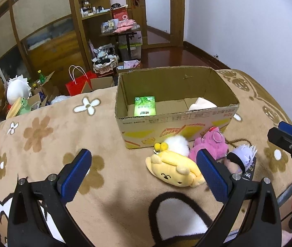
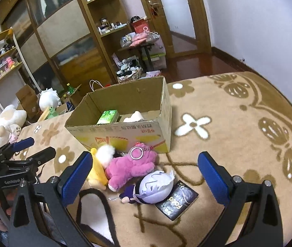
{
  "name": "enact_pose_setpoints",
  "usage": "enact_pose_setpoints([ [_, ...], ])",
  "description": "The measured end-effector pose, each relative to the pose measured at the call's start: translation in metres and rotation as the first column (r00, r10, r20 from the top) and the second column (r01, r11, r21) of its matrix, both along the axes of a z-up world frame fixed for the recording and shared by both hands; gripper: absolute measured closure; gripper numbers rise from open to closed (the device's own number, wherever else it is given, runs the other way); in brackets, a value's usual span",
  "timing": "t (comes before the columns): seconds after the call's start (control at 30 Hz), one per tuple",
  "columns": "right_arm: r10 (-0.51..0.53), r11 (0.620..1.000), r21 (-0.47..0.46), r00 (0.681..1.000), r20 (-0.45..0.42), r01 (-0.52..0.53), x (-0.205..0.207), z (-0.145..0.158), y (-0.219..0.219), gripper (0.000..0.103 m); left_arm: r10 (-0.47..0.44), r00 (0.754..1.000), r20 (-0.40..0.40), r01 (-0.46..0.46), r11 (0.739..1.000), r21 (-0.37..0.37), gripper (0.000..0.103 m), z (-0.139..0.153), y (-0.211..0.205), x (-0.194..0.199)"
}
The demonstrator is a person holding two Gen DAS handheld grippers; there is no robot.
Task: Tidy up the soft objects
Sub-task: 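Lower left tool to yellow plush dog while right tool reaches white-haired doll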
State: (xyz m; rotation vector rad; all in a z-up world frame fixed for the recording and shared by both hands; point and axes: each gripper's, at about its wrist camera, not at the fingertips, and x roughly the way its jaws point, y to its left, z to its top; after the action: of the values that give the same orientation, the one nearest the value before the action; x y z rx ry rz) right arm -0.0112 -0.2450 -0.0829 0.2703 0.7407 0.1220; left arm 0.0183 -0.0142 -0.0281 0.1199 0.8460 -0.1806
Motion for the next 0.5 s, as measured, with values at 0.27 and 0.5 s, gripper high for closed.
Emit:
enact_pose_setpoints([
  [0.27, 0.004, 1.000, 0.022, 0.997, -0.077, -0.002, 0.011, -0.020, 0.003, 0.002, -0.021, 0.998, -0.061, 0.020, 1.000, -0.020, 0.002, -0.016, -0.007, 0.010],
  [0.5, 0.018, 0.997, 0.079, 0.988, -0.151, -0.006, 0.023, -0.040, 0.003, 0.008, -0.038, 0.996, -0.085, 0.039, 0.999, 0.007, 0.002, -0.028, -0.019, 0.015],
])
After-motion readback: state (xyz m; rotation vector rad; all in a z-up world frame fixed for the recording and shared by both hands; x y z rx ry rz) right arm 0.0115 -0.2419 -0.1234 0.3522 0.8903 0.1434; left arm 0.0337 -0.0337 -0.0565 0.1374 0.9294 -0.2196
